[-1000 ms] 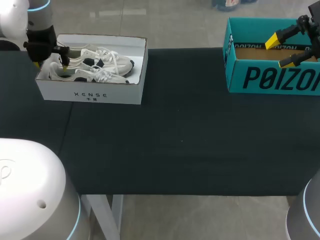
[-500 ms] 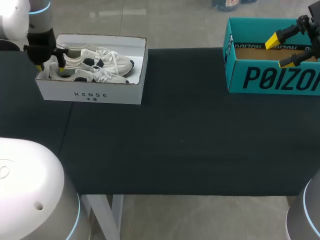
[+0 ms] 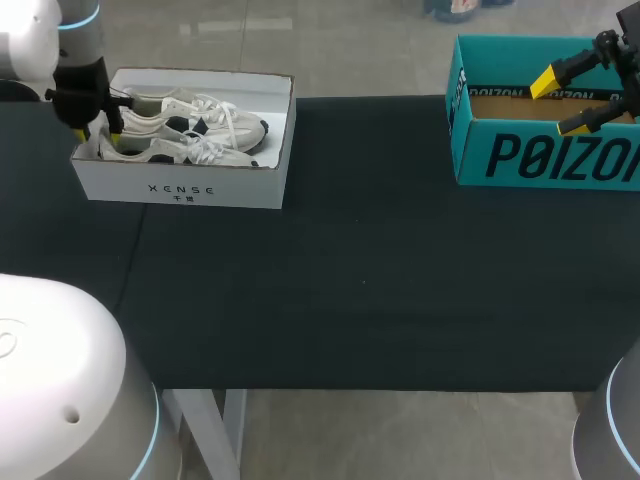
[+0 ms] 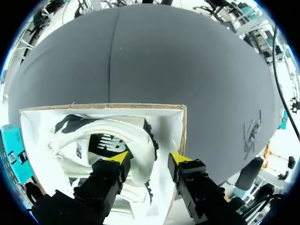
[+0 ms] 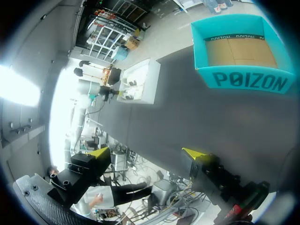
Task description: Take the shoe out of the shoebox, open the shoe tongue, remove and reinsert the insole, then place the shoe into the shoebox
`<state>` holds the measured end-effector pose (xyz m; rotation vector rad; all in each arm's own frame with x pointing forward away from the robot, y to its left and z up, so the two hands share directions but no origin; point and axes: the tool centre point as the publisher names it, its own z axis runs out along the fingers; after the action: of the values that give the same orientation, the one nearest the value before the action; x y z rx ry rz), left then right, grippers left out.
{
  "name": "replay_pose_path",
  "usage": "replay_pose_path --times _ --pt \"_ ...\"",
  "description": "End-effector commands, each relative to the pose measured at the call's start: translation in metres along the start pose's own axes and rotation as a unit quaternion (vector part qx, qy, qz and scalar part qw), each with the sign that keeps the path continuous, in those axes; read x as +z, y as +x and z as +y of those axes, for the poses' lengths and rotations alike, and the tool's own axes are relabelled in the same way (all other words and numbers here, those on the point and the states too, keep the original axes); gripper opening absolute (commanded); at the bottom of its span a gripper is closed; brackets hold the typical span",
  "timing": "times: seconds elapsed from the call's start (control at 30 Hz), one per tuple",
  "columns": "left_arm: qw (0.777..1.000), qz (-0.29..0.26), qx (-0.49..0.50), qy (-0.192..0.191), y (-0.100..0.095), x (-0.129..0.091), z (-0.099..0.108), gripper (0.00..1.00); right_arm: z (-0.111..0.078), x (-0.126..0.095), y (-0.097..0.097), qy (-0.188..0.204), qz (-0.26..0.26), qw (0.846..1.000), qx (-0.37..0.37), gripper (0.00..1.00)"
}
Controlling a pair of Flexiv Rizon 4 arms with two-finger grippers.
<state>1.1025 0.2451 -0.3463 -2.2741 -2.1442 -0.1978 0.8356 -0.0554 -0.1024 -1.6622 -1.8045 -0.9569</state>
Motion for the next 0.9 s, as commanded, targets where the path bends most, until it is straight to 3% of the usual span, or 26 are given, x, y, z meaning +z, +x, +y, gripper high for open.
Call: replay_pose_path --times 0.03,0.53,0.9 --pt "1.0 -0.002 0.003 0.0 -0.001 0.003 0.002 0.48 0.002 0.0 -0.001 0.002 -0.001 1.0 0.0 1.0" --pt "1.0 -0.001 0.012 0.013 -0.001 0.021 0.003 0.36 0.002 0.0 -0.001 0.002 -0.001 1.0 0.0 1.0" --pt "1.0 0.002 0.015 0.02 -0.001 0.037 0.005 0.36 0.002 0.0 -0.001 0.002 -0.001 1.0 0.0 1.0"
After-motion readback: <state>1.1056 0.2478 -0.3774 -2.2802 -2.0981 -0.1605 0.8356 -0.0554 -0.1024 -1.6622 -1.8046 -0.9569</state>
